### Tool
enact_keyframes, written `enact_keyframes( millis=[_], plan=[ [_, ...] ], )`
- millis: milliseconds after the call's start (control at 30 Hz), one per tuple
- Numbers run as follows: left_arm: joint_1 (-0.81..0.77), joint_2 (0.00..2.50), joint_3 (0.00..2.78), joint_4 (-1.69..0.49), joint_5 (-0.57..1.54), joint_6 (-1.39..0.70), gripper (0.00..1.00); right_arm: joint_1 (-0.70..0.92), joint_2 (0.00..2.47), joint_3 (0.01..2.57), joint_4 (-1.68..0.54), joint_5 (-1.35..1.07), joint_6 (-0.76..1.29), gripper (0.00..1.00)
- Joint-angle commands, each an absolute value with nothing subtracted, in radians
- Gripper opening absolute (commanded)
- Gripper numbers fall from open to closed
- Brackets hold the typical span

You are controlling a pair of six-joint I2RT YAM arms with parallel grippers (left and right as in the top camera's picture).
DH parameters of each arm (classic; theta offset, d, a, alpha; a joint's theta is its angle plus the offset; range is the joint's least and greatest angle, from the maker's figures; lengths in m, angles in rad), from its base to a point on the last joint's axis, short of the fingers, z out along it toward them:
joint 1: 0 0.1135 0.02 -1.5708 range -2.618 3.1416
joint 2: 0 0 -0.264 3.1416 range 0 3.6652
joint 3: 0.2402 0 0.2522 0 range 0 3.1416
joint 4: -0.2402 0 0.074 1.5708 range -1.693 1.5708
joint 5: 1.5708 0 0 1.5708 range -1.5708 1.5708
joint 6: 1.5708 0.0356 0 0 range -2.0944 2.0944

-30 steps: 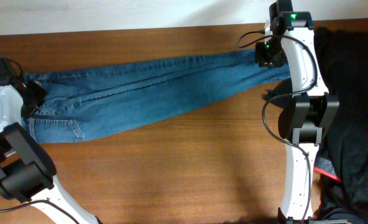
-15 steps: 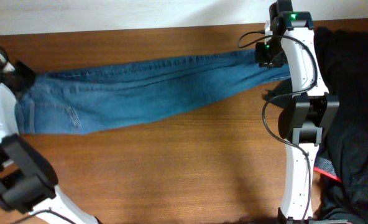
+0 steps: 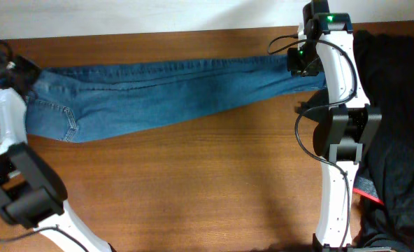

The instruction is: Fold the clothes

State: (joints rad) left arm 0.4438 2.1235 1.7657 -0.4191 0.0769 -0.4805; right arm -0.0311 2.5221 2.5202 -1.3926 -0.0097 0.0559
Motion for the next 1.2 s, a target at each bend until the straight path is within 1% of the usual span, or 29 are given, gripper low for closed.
enact_keyframes(
  millis=[0, 233, 333, 533, 567, 633, 700, 800, 1000, 1167],
  plan=[
    [0.442, 2.18, 1.778, -0.415, -0.015, -0.492, 0.0, -0.033, 2.526, 2.516, -1.396, -0.015, 0.057, 0.27],
    [0.444, 2.205, 1.778, -0.422, -0.159, -0.455, 0.0, -0.035, 2.526, 2.516, -1.396, 0.038, 0.063, 0.27],
    [0.444, 2.205, 1.778, -0.418, -0.185, -0.455, 0.0, -0.042, 2.526, 2.516, -1.378, 0.06, 0.087, 0.27],
    [0.443, 2.21, 1.778, -0.407, -0.184, -0.455, 0.0, -0.054, 2.526, 2.516, -1.26, 0.065, 0.056, 0.28],
    [0.443, 2.21, 1.778, -0.404, -0.184, -0.455, 0.0, -0.059, 2.526, 2.516, -1.235, 0.064, 0.058, 0.33],
    [0.443, 2.21, 1.778, -0.404, -0.184, -0.455, 0.0, -0.067, 2.526, 2.516, -1.189, 0.066, 0.059, 0.47],
    [0.443, 2.21, 1.778, -0.404, -0.184, -0.455, 0.0, -0.083, 2.526, 2.516, -1.149, 0.084, 0.061, 0.52],
    [0.443, 2.21, 1.778, -0.408, -0.184, -0.455, 0.0, -0.12, 2.526, 2.516, -1.112, 0.105, 0.113, 0.55],
    [0.443, 2.21, 1.778, -0.411, -0.184, -0.455, 0.0, -0.21, 2.536, 2.515, -1.1, 0.013, 0.109, 0.54],
    [0.443, 2.21, 1.778, -0.412, -0.184, -0.455, 0.0, -0.253, 2.561, 2.494, -1.11, -0.051, 0.108, 0.54]
  ],
)
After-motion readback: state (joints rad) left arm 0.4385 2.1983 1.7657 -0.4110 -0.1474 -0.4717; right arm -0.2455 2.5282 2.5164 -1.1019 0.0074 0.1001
